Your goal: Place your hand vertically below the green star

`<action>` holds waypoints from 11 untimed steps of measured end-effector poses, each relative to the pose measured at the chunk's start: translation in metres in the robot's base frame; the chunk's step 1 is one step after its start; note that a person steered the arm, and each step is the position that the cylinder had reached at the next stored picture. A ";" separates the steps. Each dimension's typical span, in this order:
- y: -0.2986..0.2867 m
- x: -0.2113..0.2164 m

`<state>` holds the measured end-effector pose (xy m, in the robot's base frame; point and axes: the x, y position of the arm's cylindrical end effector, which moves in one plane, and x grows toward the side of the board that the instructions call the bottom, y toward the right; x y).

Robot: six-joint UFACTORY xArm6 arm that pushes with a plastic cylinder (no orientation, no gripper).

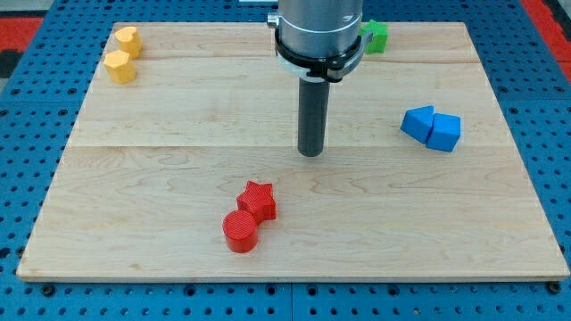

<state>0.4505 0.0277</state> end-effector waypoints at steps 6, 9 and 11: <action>0.000 -0.062; 0.055 -0.132; 0.147 -0.174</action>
